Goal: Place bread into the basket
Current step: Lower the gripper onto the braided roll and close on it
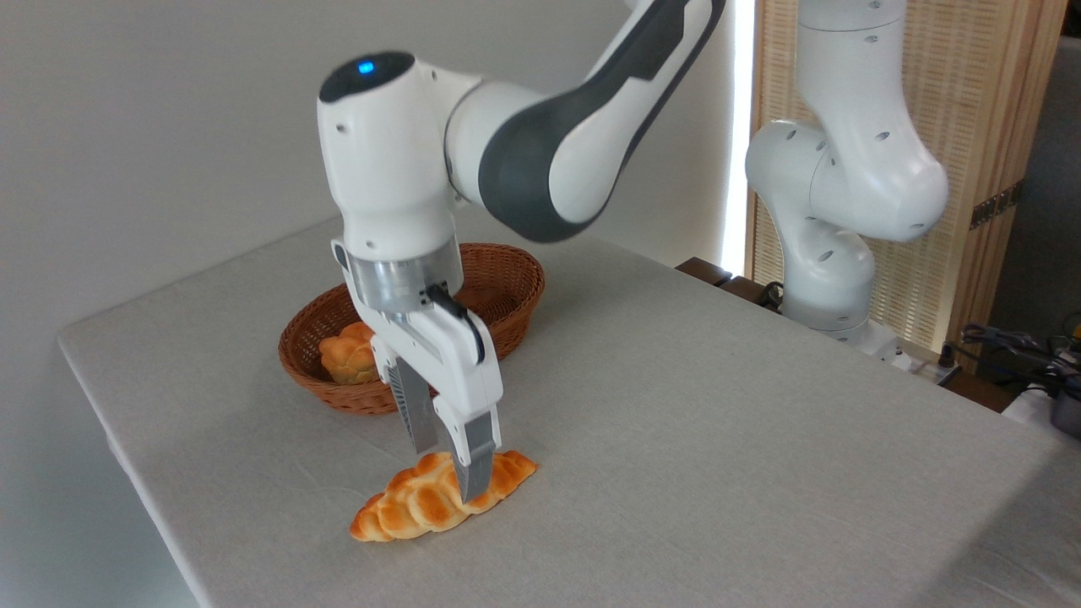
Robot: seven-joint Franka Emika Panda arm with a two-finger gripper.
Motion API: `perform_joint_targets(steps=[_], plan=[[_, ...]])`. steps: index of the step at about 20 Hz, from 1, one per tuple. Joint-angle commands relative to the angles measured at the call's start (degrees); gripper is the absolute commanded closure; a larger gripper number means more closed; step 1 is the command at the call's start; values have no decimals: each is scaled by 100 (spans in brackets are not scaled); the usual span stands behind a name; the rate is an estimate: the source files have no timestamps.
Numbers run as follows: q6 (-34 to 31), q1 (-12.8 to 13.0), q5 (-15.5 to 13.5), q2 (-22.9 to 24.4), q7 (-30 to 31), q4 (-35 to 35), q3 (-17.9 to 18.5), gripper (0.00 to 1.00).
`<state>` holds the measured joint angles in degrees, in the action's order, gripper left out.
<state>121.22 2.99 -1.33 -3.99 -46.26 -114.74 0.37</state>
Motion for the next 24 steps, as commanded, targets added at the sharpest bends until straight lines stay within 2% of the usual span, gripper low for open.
perform_joint_targets(steps=[1, 8, 10, 14, 15, 22, 24], plan=[[262, 18, 54, 21, -164, -171, 7, 0], [271, 18, 54, -23, -173, -180, 7, 0], [341, 18, -69, -14, -155, -128, 7, 0], [596, 9, -560, 3, -111, -110, 16, 0], [613, 17, -596, 3, -111, -119, 16, 0], [605, 9, -500, -23, -190, -136, 16, 0], [596, 17, -256, -23, -278, -145, 16, 0]])
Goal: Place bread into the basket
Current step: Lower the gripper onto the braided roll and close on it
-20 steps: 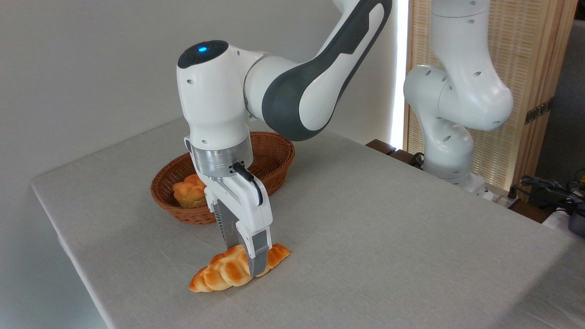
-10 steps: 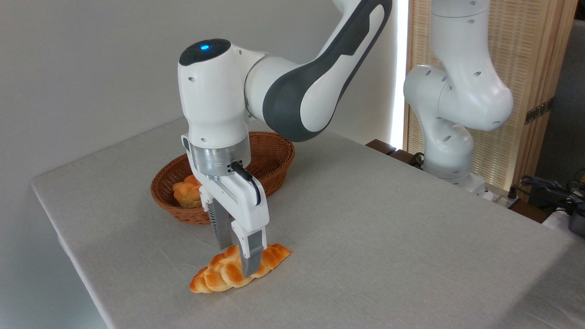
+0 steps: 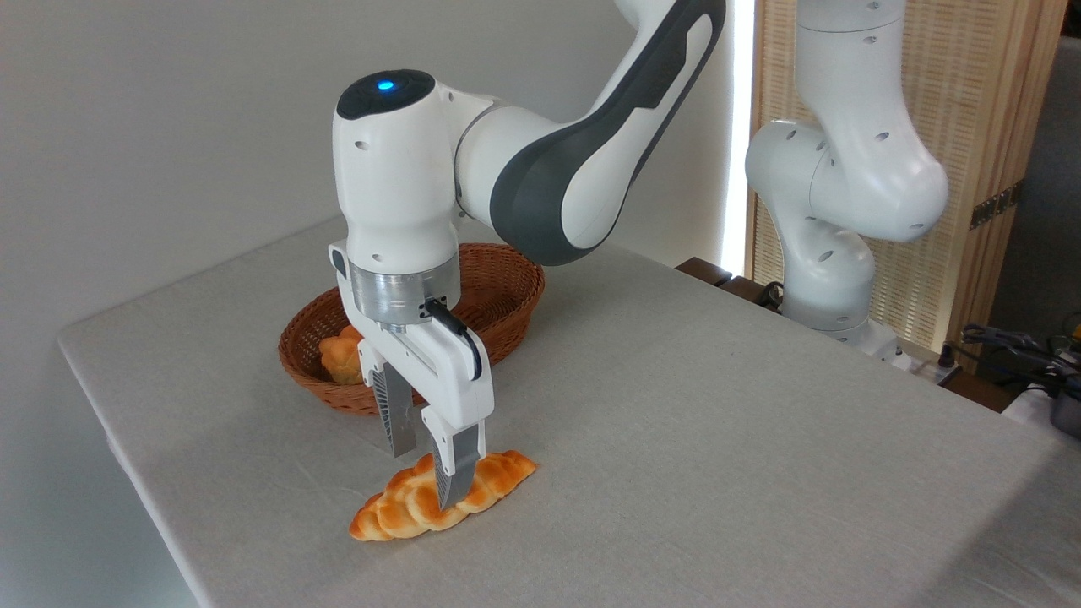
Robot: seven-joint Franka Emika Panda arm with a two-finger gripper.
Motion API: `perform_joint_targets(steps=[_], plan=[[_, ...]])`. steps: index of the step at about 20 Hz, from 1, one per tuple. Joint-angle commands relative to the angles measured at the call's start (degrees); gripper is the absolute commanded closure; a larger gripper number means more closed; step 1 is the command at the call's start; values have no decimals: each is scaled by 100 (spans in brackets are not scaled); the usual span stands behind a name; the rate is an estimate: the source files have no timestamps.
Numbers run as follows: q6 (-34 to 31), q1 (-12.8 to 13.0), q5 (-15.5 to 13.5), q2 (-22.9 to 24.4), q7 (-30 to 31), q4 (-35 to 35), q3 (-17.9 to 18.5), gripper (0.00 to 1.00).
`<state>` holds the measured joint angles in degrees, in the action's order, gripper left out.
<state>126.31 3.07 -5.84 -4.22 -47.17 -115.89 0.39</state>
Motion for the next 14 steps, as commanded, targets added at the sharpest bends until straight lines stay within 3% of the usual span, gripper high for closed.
perform_joint_targets(steps=[1, 12, 13, 14], plan=[[69, 0, 362, -8, -291, -47, 14, 0], [60, 9, 434, -131, -336, -82, 5, 0], [60, 9, 434, -131, -336, -82, 5, 2], [60, 9, 434, -140, -336, -82, 5, 15]])
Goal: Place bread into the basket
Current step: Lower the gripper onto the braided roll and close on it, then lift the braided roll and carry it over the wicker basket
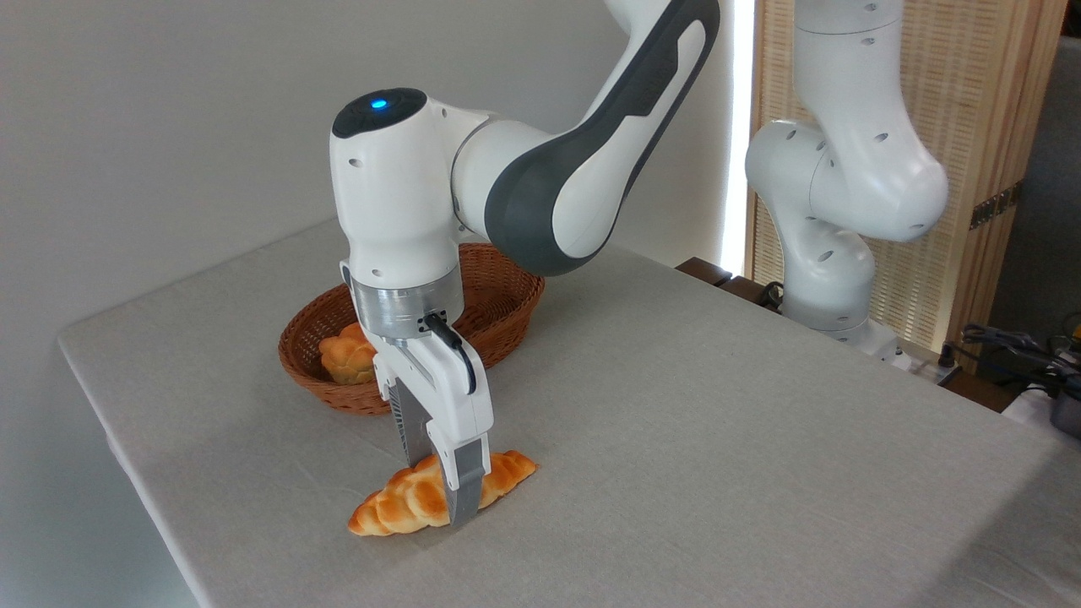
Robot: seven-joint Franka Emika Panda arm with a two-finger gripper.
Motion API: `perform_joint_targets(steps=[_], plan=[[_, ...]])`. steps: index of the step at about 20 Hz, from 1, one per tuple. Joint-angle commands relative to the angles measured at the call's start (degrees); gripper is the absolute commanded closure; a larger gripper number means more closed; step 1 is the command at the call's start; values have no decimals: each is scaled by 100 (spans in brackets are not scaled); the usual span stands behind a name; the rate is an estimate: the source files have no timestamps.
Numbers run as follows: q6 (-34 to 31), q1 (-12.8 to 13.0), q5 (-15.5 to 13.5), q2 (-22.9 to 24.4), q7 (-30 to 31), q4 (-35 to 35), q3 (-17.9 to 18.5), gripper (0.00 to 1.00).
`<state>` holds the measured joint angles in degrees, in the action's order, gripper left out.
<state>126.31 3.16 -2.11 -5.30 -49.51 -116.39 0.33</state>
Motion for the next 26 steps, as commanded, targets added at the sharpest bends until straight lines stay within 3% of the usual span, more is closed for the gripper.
perform_joint_targets(steps=[1, 2, 4, 7, 13, 21, 24, 26], plan=[[60, 0, 61, -41, -94, -33, 11, 30], [60, 0, 70, -68, -103, -33, 11, 45], [60, -8, 70, -94, -103, -33, 11, 65], [52, 0, 70, -129, -112, -16, 11, 75], [-132, -8, 61, -121, -94, 211, 72, 76], [-3048, -8, -35, 19, -59, 2215, 72, 71], [-3682, 131, -35, 432, -15, 2068, -16, 67], [-3885, 438, -35, 844, 37, 1753, -16, 66]])
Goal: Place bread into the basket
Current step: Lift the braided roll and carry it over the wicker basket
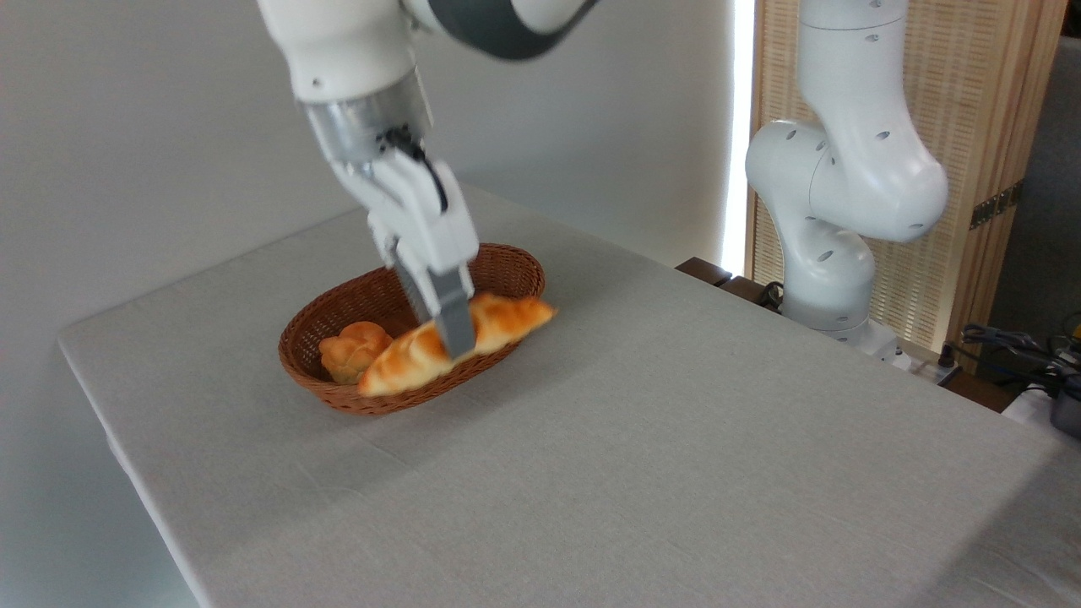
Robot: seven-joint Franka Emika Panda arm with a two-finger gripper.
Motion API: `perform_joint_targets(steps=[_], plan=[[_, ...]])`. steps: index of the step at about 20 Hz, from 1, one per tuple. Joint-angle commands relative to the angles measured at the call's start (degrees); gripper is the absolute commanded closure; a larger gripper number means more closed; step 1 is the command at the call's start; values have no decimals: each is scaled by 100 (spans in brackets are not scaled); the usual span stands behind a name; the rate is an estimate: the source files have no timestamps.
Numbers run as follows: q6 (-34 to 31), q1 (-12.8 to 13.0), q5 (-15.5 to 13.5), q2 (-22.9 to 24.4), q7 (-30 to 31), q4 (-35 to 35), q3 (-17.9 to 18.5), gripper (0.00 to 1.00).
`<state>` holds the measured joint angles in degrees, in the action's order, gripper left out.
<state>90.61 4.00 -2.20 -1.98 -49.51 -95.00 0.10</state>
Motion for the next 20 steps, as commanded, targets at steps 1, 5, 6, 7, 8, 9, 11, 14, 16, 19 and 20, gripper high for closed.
perform_joint_targets(steps=[1, 5, 6, 7, 8, 9, 11, 14, 16, 19, 20], plan=[[-325, 539, -26, 741, 81, -640, 8, 65], [-281, 1435, -26, 1086, 274, -1283, 8, 59], [-220, 1655, -26, 1060, 397, -1336, 8, 58], [-132, 1822, -26, 1042, 467, -1389, 8, 58], [25, 1928, -26, 1042, 494, -1485, 8, 57], [174, 1990, -35, 1033, 503, -1564, 8, 54], [543, 2035, -174, 1016, 512, -1696, 8, 49], [1045, 2148, -500, 990, 940, -2030, -1, 47], [1282, 2167, -623, 867, 1345, -2092, -150, 27], [1590, 2167, -659, 796, 1759, -2162, -230, 0], [1643, 2184, -685, 779, 1795, -2171, -230, 0]])
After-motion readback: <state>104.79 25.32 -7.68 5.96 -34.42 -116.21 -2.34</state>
